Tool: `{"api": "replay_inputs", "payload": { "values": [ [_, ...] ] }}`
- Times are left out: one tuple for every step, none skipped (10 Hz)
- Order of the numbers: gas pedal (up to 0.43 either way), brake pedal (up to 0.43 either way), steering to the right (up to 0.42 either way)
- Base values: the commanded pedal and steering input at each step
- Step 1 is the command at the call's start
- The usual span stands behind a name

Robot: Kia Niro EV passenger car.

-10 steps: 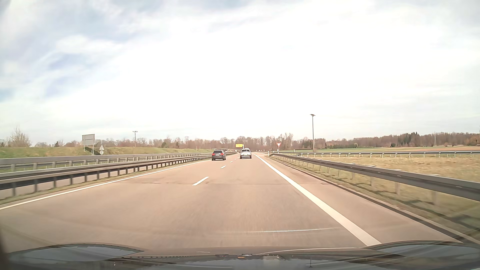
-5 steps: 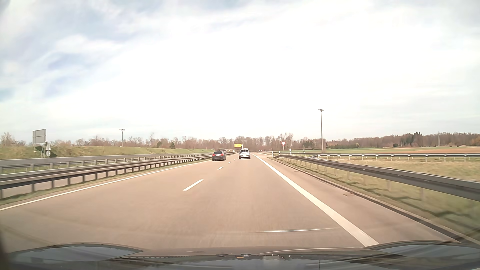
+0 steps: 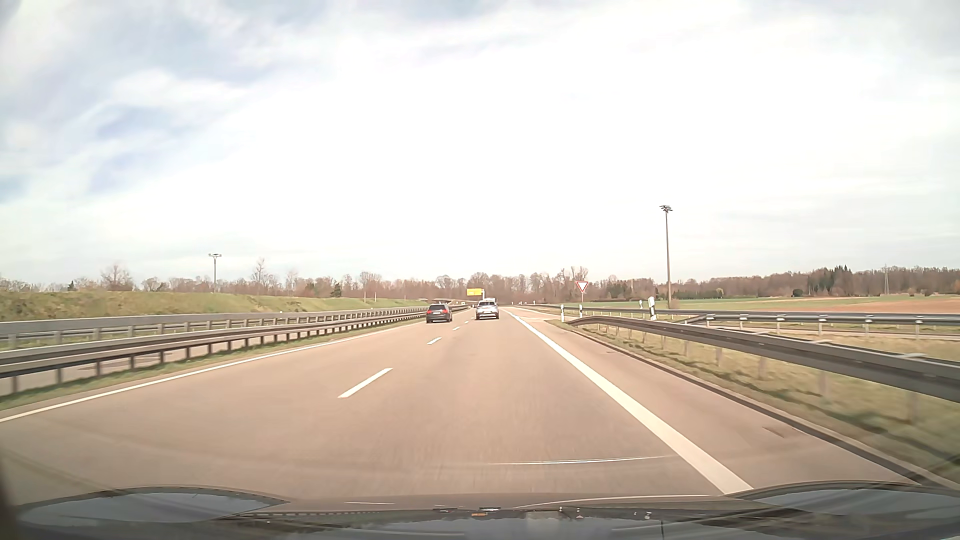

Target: Follow the waypoints while adhering to traffic rules and regulations

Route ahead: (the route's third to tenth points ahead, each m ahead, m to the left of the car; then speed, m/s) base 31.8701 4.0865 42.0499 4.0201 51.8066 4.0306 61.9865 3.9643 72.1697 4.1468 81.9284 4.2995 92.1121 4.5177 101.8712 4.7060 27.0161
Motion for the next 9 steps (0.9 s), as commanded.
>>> {"api": "replay_inputs", "payload": {
  "values": [
    [0.220,0.000,0.001],
    [0.220,0.000,0.001],
    [0.220,0.000,0.001],
    [0.220,0.000,0.001],
    [0.220,0.000,0.001],
    [0.220,0.000,0.001],
    [0.220,0.000,0.001],
    [0.220,0.000,0.001],
    [0.220,0.000,0.001]
  ]
}}
